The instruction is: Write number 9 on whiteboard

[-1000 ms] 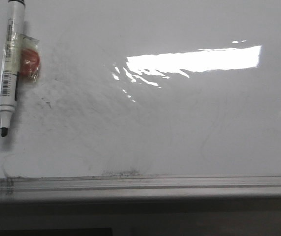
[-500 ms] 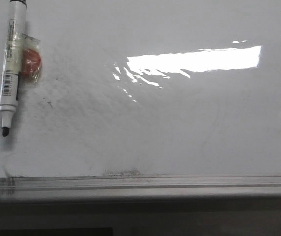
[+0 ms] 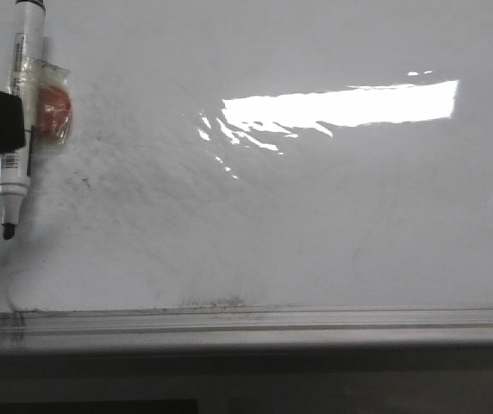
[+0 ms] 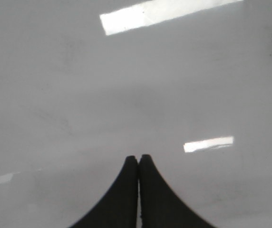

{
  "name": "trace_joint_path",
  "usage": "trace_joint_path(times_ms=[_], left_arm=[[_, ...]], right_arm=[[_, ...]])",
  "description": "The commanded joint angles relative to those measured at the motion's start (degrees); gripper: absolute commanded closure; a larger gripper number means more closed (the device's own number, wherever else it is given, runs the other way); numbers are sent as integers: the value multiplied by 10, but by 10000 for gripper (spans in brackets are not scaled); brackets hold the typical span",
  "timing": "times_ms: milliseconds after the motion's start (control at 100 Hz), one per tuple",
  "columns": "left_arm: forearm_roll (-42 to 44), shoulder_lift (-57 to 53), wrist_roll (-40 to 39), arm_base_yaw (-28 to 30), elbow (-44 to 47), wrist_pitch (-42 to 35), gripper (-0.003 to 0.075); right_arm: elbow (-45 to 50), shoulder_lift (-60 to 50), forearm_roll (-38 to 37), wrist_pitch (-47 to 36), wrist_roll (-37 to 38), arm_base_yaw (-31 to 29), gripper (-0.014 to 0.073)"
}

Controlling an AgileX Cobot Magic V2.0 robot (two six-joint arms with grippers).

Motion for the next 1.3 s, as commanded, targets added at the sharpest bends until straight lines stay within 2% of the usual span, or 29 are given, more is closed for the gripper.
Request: trace_joint_path(times_ms=[0,190,260,330,480,660,780,960,1040,1170,1220,1290], left_arm=[[-9,29,-5,-4,-20,-66,334],[-10,74,-5,-4,-20,-71,337],[-10,83,-5,-4,-20,-72,379],[-11,87,-5,-4,-20,-72,472],[-11,90,-5,-3,-20,-73,743],[-11,91,-5,-3,-20,-74,741],[9,87,-5,-4,-24,-73,741],[134,85,-5,-4,-41,-25,741],[210,85,-5,-4,-50,5,741],[325,85,-5,-4,-55,9,741],[361,85,-5,-4,-58,9,741],[409,85,-5,-4,-58,5,741]], right_arm=[[-18,11,1,-43,-2,-2,657],[-18,11,1,-43,-2,-2,657],[-18,11,1,-53,-2,-1,657],[-18,11,1,-71,-2,8,657],[-18,14,1,-57,-2,57,657],[-23,35,-3,-50,-9,123,657],[-49,77,-3,-21,-69,170,657],[-120,168,0,20,-133,259,657],[-151,206,0,20,-135,308,657],[-204,270,0,19,-136,384,655],[-220,293,0,19,-136,416,644],[-242,324,0,19,-136,457,587]])
